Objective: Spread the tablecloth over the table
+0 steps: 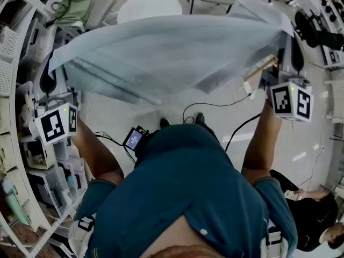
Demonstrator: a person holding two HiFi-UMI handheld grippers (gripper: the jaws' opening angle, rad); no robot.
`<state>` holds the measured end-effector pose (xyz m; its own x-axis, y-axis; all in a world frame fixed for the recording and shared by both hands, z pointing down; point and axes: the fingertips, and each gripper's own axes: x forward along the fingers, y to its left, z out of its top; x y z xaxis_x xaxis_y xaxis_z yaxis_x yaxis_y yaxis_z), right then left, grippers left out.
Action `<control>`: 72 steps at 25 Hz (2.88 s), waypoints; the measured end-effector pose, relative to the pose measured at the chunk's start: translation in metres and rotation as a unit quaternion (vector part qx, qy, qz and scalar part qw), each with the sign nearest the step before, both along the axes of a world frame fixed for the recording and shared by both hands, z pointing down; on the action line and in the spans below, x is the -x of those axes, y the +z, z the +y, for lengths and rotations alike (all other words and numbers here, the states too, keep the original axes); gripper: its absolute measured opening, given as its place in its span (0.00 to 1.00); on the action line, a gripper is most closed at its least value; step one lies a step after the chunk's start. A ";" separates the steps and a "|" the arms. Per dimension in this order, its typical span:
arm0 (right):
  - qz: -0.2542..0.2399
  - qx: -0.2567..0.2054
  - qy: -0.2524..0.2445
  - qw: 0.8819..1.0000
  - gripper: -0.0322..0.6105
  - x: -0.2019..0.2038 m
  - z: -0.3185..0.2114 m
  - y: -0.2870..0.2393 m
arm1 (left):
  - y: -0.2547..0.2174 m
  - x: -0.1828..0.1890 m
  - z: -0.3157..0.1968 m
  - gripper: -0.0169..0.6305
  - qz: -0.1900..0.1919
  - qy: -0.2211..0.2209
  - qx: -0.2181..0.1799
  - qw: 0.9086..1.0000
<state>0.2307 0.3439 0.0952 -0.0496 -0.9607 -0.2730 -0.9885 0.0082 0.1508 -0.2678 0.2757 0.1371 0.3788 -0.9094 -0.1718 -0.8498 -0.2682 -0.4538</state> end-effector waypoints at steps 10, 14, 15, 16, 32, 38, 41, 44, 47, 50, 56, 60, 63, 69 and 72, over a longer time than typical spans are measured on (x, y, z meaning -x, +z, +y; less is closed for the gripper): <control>-0.040 0.004 -0.011 0.999 0.07 0.017 -0.023 0.004 | -0.001 0.020 -0.016 0.03 0.001 -0.004 0.003 1.000; -0.047 0.007 -0.022 0.999 0.07 0.015 -0.040 0.006 | -0.001 0.019 -0.023 0.03 -0.004 -0.011 0.007 1.000; -0.048 0.008 -0.024 0.999 0.07 0.014 -0.044 0.008 | 0.000 0.018 -0.025 0.03 -0.005 -0.014 0.008 1.000; -0.049 0.009 -0.027 0.998 0.07 0.012 -0.049 0.009 | 0.000 0.017 -0.026 0.03 -0.007 -0.018 0.009 1.000; -0.067 0.009 -0.105 0.992 0.07 -0.043 -0.172 0.013 | 0.006 -0.035 -0.093 0.03 -0.020 -0.085 0.034 0.996; -0.076 0.007 -0.146 0.986 0.07 -0.069 -0.228 0.012 | 0.004 -0.062 -0.119 0.03 -0.023 -0.121 0.040 0.992; -0.080 0.010 -0.161 0.984 0.07 -0.079 -0.251 0.013 | 0.006 -0.074 -0.131 0.03 -0.025 -0.136 0.046 0.989; -0.083 0.011 -0.172 0.981 0.07 -0.086 -0.270 0.013 | 0.005 -0.081 -0.138 0.03 -0.026 -0.148 0.049 0.987; -0.084 0.009 -0.182 0.980 0.07 -0.087 -0.286 0.012 | 0.003 -0.084 -0.146 0.03 -0.024 -0.156 0.047 0.986; -0.085 0.008 -0.181 0.980 0.07 -0.086 -0.300 0.009 | 0.000 -0.083 -0.159 0.03 -0.026 -0.158 0.046 0.986; -0.081 0.004 -0.162 0.983 0.07 -0.068 -0.321 0.007 | -0.003 -0.063 -0.197 0.03 -0.026 -0.137 0.037 0.990; -0.080 0.006 -0.137 0.987 0.07 -0.051 -0.341 0.007 | -0.002 -0.044 -0.236 0.03 -0.029 -0.112 0.040 0.993; -0.075 0.006 -0.125 0.989 0.07 -0.036 -0.355 0.003 | -0.005 -0.028 -0.265 0.03 -0.022 -0.095 0.035 0.995; -0.068 -0.004 -0.092 0.993 0.07 -0.011 -0.379 -0.007 | -0.006 -0.004 -0.318 0.03 -0.030 -0.051 0.037 0.998; -0.063 -0.004 -0.077 0.995 0.07 -0.002 -0.389 -0.009 | -0.005 0.004 -0.341 0.03 -0.042 -0.030 0.043 0.998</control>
<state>0.2323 -0.0455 0.0859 -0.1612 -0.9419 -0.2946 -0.9867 0.1604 0.0272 -0.2721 -0.0655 0.1316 0.3335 -0.9407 -0.0616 -0.8250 -0.2596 -0.5020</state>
